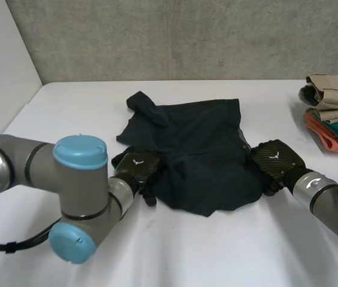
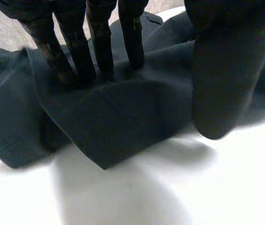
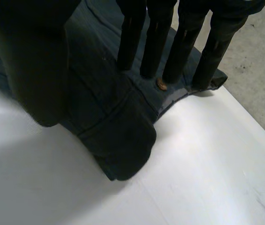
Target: Fold the laundry.
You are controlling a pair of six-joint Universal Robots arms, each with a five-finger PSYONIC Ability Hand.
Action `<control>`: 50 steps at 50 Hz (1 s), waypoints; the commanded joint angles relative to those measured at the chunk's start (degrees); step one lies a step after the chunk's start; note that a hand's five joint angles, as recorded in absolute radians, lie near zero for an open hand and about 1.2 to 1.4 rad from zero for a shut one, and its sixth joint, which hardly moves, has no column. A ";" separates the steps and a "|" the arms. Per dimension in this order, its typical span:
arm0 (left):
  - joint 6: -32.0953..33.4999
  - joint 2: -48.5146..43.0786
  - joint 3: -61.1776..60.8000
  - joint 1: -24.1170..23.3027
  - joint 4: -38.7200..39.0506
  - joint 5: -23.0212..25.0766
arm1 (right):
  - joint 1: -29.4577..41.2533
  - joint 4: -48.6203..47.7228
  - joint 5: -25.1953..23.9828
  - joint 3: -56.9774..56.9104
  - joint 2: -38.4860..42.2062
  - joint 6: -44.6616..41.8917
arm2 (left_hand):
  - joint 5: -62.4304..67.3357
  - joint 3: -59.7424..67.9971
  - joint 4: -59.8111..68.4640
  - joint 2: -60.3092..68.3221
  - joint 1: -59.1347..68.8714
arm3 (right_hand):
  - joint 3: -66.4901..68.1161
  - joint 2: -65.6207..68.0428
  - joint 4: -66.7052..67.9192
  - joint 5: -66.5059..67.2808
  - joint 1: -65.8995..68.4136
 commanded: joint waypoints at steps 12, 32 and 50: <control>2.04 0.45 4.73 0.40 -2.31 -2.06 | 0.18 1.12 0.54 -0.80 -2.08 1.38 | 54.15 54.44 54.53 54.52 54.34 | 43.86 43.96 43.98 43.87 44.01; 0.11 38.34 -0.11 4.45 -23.93 2.41 | -1.14 32.94 2.39 -16.97 -24.94 0.33 | 54.15 54.44 54.53 54.52 54.34 | 43.86 43.96 43.98 43.87 44.01; -1.30 7.86 22.81 13.50 -21.49 2.85 | 9.85 16.53 14.16 -31.55 0.28 5.68 | 54.15 54.44 54.53 54.52 54.34 | 43.86 43.96 43.98 43.87 44.01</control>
